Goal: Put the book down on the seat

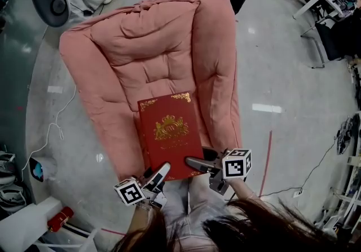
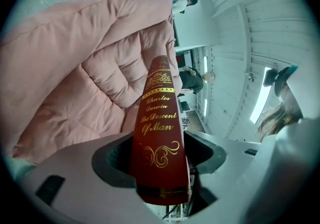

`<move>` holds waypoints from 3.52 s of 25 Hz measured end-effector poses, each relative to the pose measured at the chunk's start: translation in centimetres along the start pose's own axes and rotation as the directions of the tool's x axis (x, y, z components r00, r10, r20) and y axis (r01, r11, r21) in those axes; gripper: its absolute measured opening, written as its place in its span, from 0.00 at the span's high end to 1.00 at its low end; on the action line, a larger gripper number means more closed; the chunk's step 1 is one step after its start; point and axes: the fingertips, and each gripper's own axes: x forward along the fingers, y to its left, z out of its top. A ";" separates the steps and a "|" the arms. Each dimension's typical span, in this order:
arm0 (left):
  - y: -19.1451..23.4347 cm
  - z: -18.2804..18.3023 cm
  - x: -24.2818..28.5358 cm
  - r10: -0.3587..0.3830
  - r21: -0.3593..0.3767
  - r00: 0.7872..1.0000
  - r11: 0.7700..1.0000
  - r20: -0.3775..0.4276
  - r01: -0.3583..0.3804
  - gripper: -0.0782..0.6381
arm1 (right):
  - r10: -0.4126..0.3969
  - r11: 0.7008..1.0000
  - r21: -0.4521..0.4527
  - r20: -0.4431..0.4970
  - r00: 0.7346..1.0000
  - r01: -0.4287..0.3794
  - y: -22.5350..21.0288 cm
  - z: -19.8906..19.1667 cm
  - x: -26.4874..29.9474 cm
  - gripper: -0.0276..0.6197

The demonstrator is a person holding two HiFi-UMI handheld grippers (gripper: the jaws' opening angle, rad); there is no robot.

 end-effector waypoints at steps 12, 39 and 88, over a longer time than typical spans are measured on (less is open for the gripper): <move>2.8 -0.7 1.4 0.045 -0.041 0.997 0.998 0.057 -0.043 0.50 | 0.010 1.000 0.023 -0.070 0.997 -0.008 -3.2 -0.1 0.8 0.49; 11.9 -2.6 3.1 0.142 -0.106 0.989 0.985 0.045 -0.137 0.48 | -0.020 0.991 0.129 -0.130 0.991 0.037 -11.6 -3.8 3.9 0.49; 21.1 -2.3 6.2 0.290 -0.213 0.957 0.937 0.026 -0.278 0.45 | -0.067 0.969 0.224 -0.166 0.984 0.103 -21.9 -5.1 7.7 0.49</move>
